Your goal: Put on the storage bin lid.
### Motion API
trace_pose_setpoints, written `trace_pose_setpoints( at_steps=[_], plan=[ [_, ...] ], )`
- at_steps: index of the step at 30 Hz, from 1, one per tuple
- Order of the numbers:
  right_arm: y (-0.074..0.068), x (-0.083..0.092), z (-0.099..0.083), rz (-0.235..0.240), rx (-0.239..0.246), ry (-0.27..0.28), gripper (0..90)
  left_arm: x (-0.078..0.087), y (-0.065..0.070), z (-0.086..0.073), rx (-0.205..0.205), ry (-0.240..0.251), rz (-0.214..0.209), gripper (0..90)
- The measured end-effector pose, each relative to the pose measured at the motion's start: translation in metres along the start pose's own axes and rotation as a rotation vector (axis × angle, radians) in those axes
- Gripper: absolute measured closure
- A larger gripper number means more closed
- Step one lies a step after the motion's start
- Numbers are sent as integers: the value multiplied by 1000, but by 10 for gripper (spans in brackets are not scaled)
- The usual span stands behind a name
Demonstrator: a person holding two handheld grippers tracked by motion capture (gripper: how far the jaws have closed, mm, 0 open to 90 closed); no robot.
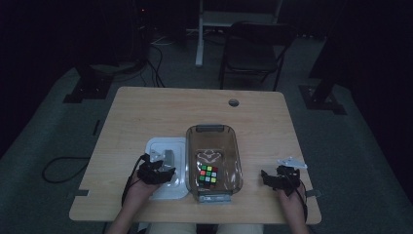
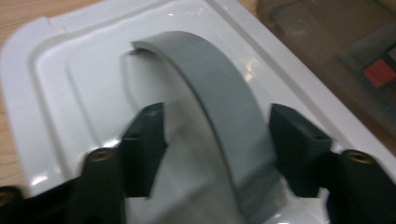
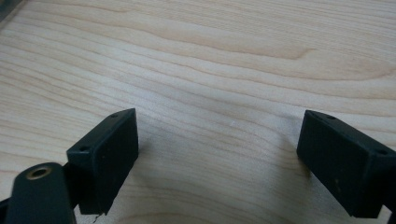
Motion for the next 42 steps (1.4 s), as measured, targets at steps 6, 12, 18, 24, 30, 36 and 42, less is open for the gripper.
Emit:
trace_pose_setpoints(
  at_steps=[6, 12, 18, 24, 30, 36, 42],
  plan=[
    [-5, 3, 3, 5, 23, 38, 125, 1, -2, 1, -17, -2, -12, 573],
    [-10, 7, 6, 20, 18, 65, 126, 5, -10, 2, 39, -2, -23, 648],
    [-38, 21, 24, 96, 60, 145, 125, 17, -22, 7, 92, 34, -47, 702],
    [-64, 11, 22, 166, 133, 117, 125, 29, -32, 9, 133, 43, -73, 710],
    [-77, 7, 20, 201, 160, 106, 125, 42, -35, 12, 160, 67, -110, 716],
    [-82, 8, 21, 229, 164, 119, 125, 58, -39, 21, 183, 109, -113, 718],
    [-89, 8, 21, 266, 175, 122, 125, 72, -36, 29, 170, 135, -118, 719]
  ],
)
Point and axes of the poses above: each handheld gripper's, and its own axes: x roughly backward along the jaws, z roughly out of its top, y roughly to its right, the point moved 7 cm from there along -x, roughly forward along the jaws, and after that the axes turned 9 degrees about x, right-handed, at the moved point
